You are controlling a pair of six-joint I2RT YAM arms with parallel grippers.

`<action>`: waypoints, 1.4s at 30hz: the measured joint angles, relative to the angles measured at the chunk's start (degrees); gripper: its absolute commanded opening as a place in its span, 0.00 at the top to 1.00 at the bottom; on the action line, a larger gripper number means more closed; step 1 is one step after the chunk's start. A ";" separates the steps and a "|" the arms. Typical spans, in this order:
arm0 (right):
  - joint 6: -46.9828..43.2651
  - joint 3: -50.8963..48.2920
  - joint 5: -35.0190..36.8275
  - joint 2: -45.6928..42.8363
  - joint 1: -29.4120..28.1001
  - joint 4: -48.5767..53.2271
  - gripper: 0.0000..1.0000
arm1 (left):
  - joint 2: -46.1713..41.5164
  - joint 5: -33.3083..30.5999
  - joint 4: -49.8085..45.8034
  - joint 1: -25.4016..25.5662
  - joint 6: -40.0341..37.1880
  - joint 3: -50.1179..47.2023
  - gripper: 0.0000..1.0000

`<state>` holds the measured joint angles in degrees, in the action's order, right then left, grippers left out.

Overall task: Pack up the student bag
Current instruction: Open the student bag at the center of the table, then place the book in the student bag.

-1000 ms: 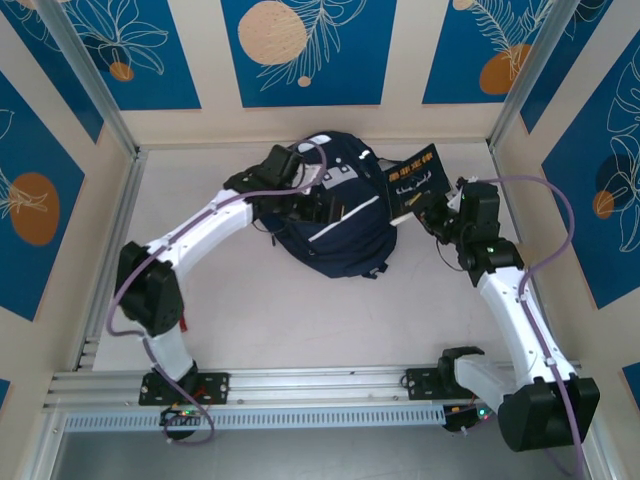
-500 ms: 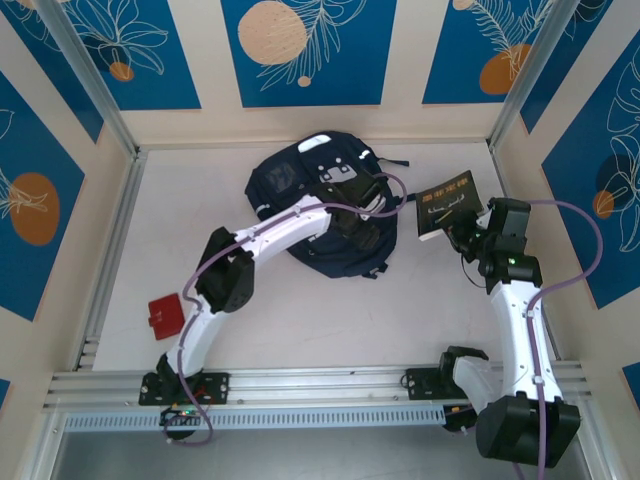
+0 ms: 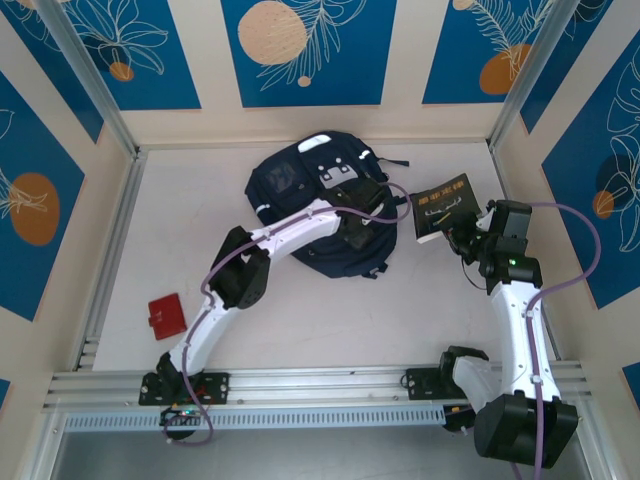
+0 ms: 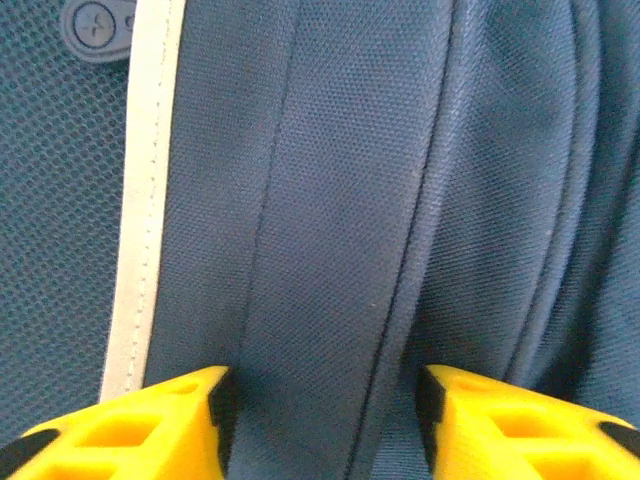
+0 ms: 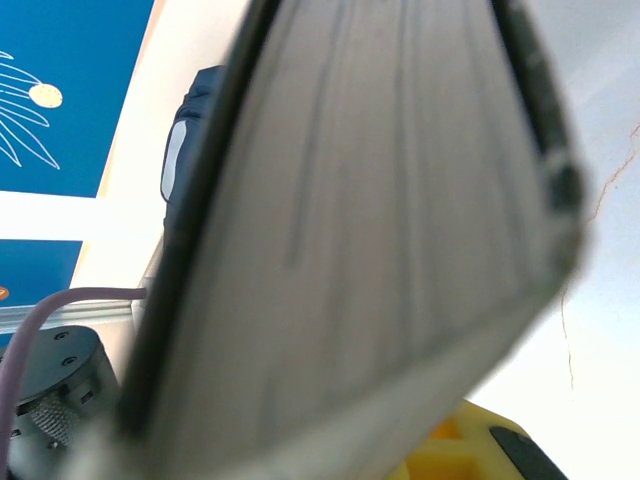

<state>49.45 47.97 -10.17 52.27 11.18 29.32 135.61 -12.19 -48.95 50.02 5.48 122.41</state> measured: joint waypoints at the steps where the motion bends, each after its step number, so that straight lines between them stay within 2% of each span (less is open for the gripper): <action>1: 0.00 0.00 -0.17 0.00 0.00 -0.02 0.91 | 0.00 -0.59 -0.02 0.00 -0.17 0.00 0.68; 5: 0.00 0.00 -0.39 -0.02 0.00 0.04 0.91 | -0.09 -2.10 0.00 0.11 -0.52 0.20 0.91; 8: -0.04 0.00 -0.37 -0.55 0.00 0.52 0.91 | -0.96 -3.19 0.00 0.37 -1.01 0.09 1.00; 14: -0.98 0.00 -0.59 -2.93 0.04 2.08 0.91 | -9.16 -5.01 0.98 -0.68 -1.42 -2.99 1.00; 22: -2.12 0.00 -6.12 -4.46 0.09 2.78 0.91 | -20.50 -4.94 4.46 -7.06 0.15 -4.96 1.00; 26: -2.16 -0.50 -11.26 -4.57 -1.36 0.22 0.91 | -20.90 -3.08 5.51 -9.20 2.14 -4.96 1.00; 30: -2.16 -2.40 -14.27 -5.62 -6.16 -2.56 0.90 | -19.71 -1.31 5.11 -9.68 3.32 -3.15 1.00; 35: -1.51 -3.65 -14.25 -5.66 -12.07 -3.48 0.91 | -16.68 0.17 5.14 -9.66 4.68 0.42 1.00; 42: 3.56 -5.64 -12.79 -0.52 -16.74 -7.34 0.90 | -16.06 1.49 5.01 -9.68 5.60 1.09 1.00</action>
<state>53.01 42.33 -22.96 51.75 -5.56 21.98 119.55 -10.70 -43.94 40.34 11.07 123.50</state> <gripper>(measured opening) 0.181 0.042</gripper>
